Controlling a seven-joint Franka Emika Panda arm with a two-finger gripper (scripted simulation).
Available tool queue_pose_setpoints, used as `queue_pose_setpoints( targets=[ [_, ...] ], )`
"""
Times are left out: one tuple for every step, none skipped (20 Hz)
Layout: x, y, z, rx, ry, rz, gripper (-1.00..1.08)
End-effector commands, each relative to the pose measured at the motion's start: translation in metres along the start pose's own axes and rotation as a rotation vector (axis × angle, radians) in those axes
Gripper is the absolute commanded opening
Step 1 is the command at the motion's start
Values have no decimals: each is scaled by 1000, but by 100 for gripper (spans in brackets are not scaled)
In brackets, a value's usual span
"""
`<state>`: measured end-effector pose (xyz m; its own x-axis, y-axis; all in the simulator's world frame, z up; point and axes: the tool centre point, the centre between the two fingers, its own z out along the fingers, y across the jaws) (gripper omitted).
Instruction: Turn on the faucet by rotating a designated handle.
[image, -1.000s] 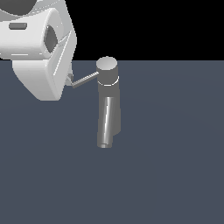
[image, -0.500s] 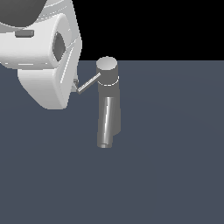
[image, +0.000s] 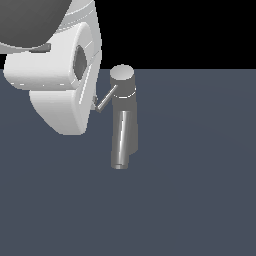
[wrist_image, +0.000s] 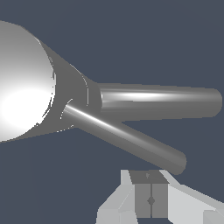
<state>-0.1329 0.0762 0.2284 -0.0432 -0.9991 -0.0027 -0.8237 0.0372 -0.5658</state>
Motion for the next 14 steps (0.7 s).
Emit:
queue_pose_setpoints(
  targets=[
    [13, 7, 2, -8, 12, 19, -100],
    [15, 8, 2, -8, 12, 20, -100],
    [15, 8, 2, -8, 12, 20, -100],
    [5, 4, 0, 1, 2, 4, -100],
    [7, 4, 0, 1, 2, 4, -100],
    [9, 4, 0, 0, 3, 5, -100],
    [11, 5, 0, 0, 3, 5, -100],
    [13, 5, 0, 0, 3, 5, -100],
    [15, 5, 0, 0, 3, 5, -100],
    [17, 6, 0, 0, 4, 6, -100],
    [19, 6, 0, -1, 4, 6, -100],
    [20, 6, 0, -1, 4, 6, -100],
    [22, 6, 0, -1, 4, 7, -100],
    [24, 7, 0, -1, 4, 7, -100]
  ],
)
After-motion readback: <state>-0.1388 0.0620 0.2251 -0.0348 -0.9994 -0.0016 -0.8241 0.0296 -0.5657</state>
